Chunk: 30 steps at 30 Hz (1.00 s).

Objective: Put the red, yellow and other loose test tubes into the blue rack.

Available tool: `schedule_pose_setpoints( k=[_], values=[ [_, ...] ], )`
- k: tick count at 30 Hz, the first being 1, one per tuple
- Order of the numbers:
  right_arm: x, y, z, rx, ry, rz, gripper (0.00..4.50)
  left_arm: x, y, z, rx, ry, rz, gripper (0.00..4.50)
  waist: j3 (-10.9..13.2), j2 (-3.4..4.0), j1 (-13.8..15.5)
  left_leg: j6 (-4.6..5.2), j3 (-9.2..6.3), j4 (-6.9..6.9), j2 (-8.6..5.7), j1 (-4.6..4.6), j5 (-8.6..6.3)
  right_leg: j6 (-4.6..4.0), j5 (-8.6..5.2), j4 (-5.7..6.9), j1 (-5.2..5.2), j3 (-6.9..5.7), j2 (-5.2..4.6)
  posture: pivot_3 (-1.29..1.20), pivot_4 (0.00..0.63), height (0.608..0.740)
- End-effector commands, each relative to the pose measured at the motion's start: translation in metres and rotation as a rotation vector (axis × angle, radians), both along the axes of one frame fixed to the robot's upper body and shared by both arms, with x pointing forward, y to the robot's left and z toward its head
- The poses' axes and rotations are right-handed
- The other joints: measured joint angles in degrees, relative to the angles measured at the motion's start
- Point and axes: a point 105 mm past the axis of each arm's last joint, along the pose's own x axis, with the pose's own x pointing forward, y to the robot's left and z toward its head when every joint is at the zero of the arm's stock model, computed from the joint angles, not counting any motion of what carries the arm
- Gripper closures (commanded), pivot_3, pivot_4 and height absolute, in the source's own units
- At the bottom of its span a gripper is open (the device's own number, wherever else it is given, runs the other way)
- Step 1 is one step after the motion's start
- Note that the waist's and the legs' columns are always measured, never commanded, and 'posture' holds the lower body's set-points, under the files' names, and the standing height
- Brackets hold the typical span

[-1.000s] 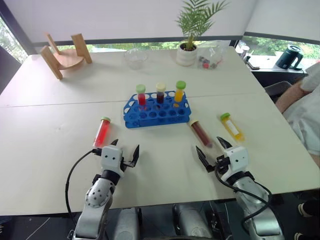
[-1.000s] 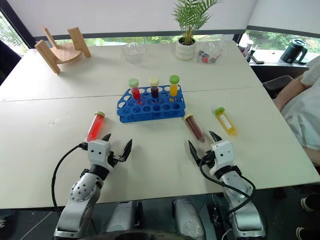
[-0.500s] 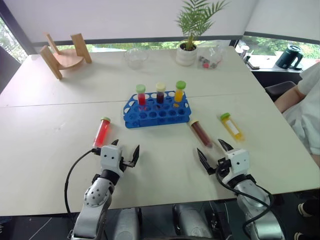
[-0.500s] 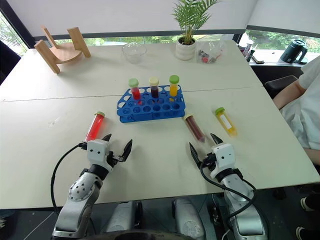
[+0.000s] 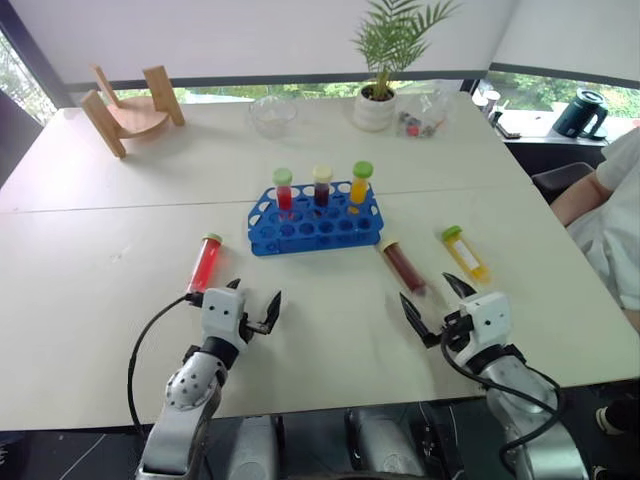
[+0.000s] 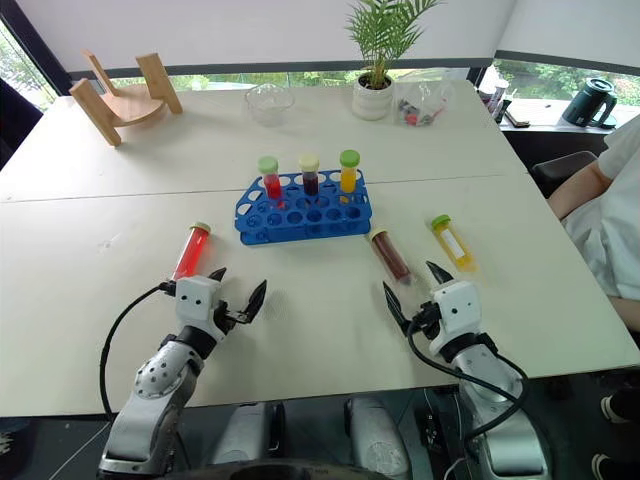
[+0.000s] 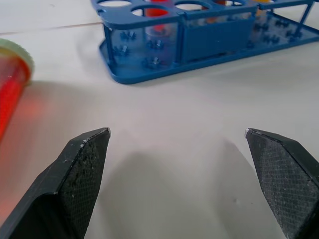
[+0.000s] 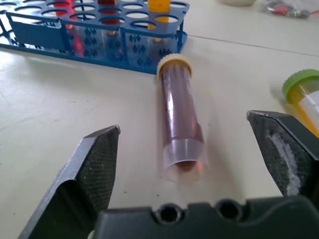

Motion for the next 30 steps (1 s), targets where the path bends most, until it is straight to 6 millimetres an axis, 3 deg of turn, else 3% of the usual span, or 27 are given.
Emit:
schedule_pose_setpoints(
  k=[1,7,11,15,26,29,30],
  values=[
    [0.010,-0.007,0.043,0.000,-0.010,0.004,0.00,0.000,-0.009,0.046,-0.020,-0.055,-0.203,0.03,0.0,0.02,0.0,0.00,-0.01,0.04,0.00,-0.05,0.00,-0.01,0.02,0.02,-0.03,0.00,0.00,0.00,0.150,0.740],
    [0.045,-0.039,0.085,-0.034,0.279,-0.057,0.00,-0.012,-0.002,0.099,0.058,0.041,-0.614,0.03,0.2,0.10,-0.1,0.02,-0.05,0.10,0.02,-0.18,0.01,-0.04,0.05,0.05,-0.12,-0.05,0.06,0.00,0.150,0.740],
    [0.060,-0.056,0.095,-0.068,0.546,-0.076,0.00,-0.025,0.010,0.119,0.111,0.143,-0.819,0.03,0.3,0.17,0.0,0.05,-0.06,0.10,0.01,-0.56,0.01,-0.04,0.05,0.04,-0.53,-0.08,0.08,0.00,0.150,0.740],
    [0.074,-0.062,0.090,-0.079,0.705,-0.068,0.00,-0.027,0.013,0.130,0.127,0.164,-0.902,0.03,0.3,0.07,-0.1,0.25,-0.01,0.05,0.00,-0.79,-0.10,0.01,0.02,-0.01,-0.78,-0.08,0.08,0.00,0.150,0.740],
    [0.113,-0.081,0.061,-0.197,0.841,-0.059,0.00,-0.029,0.014,0.144,0.173,0.136,-0.965,0.03,0.8,0.22,-0.1,0.41,0.07,0.23,0.01,-1.24,-0.20,0.29,0.15,0.09,-1.24,-0.06,0.09,0.00,0.150,0.740],
    [0.120,-0.082,0.053,-0.225,0.863,-0.029,0.80,-0.029,0.014,0.146,0.184,0.121,-0.959,0.00,0.8,0.24,-0.1,0.40,0.08,0.26,0.01,-1.24,-0.19,0.30,0.15,0.11,-1.24,-0.06,0.09,0.00,0.150,0.740],
    [0.122,-0.083,0.052,-0.234,0.867,-0.021,1.33,-0.029,0.013,0.146,0.182,0.118,-0.958,0.00,0.8,0.24,-0.1,0.40,0.07,0.26,0.01,-1.24,-0.19,0.31,0.16,0.11,-1.24,-0.06,0.10,0.00,0.150,0.740]
  ],
)
